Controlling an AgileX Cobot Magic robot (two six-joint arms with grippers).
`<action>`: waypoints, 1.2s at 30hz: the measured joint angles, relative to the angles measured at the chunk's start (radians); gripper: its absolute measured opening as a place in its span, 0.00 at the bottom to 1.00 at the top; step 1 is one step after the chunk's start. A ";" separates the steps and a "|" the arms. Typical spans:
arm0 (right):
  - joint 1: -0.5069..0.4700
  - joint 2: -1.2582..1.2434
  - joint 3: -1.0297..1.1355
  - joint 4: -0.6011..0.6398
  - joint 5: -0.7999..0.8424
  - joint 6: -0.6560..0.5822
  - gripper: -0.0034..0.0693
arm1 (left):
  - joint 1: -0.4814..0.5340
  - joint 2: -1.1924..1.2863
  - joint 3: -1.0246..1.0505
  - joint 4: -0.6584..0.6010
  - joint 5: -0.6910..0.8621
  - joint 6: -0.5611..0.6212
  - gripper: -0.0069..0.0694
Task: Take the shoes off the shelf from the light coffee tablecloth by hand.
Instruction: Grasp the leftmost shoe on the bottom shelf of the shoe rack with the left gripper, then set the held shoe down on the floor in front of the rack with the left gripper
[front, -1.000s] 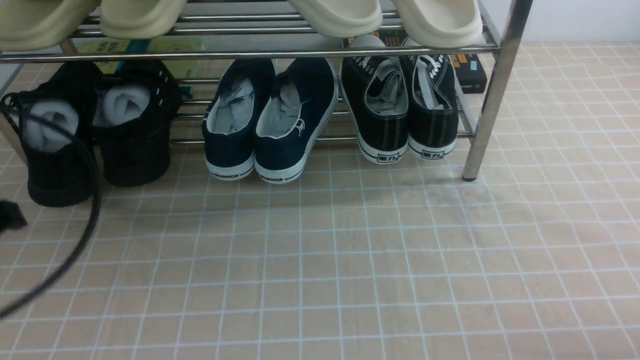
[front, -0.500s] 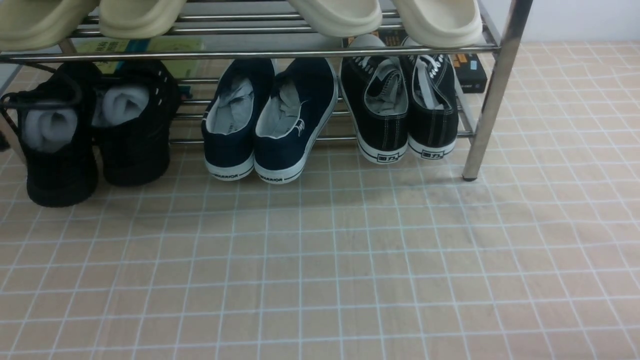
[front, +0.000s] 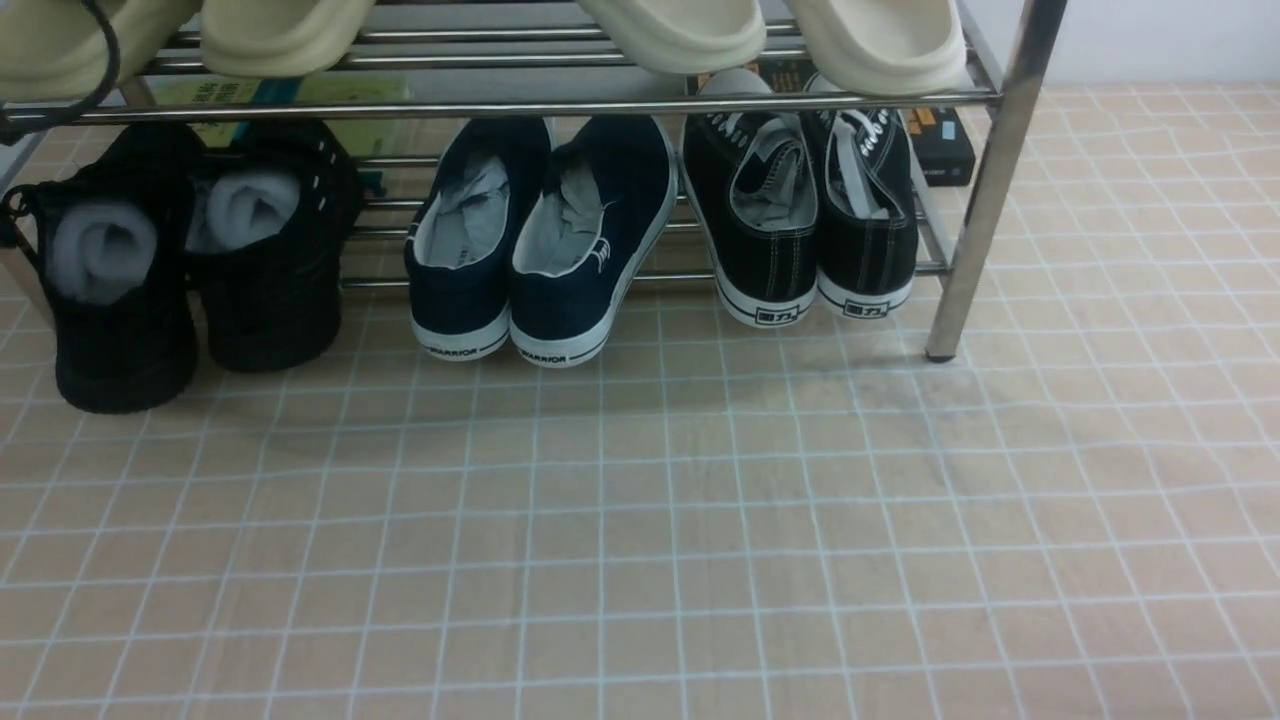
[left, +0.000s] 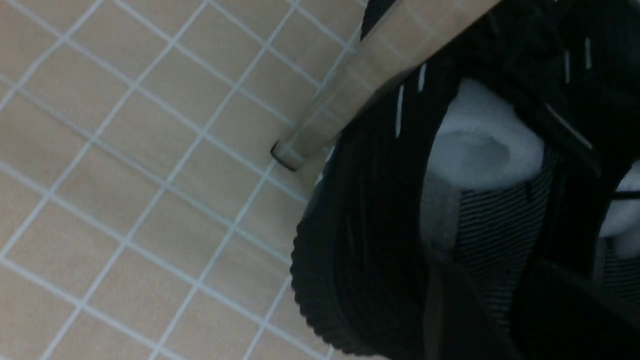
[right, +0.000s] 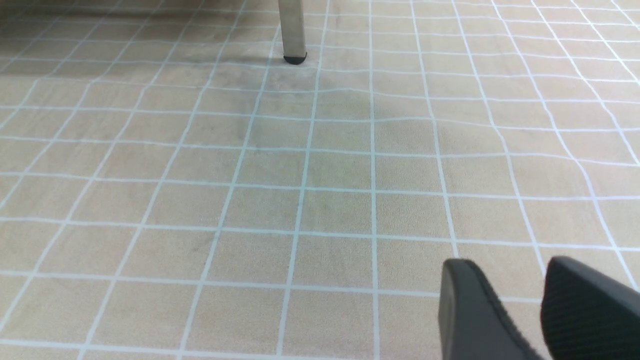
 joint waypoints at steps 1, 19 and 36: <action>0.000 0.000 0.000 0.000 0.000 0.000 0.38 | -0.005 0.014 0.000 0.006 -0.022 0.000 0.49; 0.000 0.000 0.000 0.000 0.000 0.000 0.38 | -0.006 0.241 0.000 -0.106 -0.174 0.000 0.45; 0.000 0.000 0.000 0.000 0.000 0.000 0.38 | -0.007 -0.118 0.000 0.247 0.317 -0.043 0.10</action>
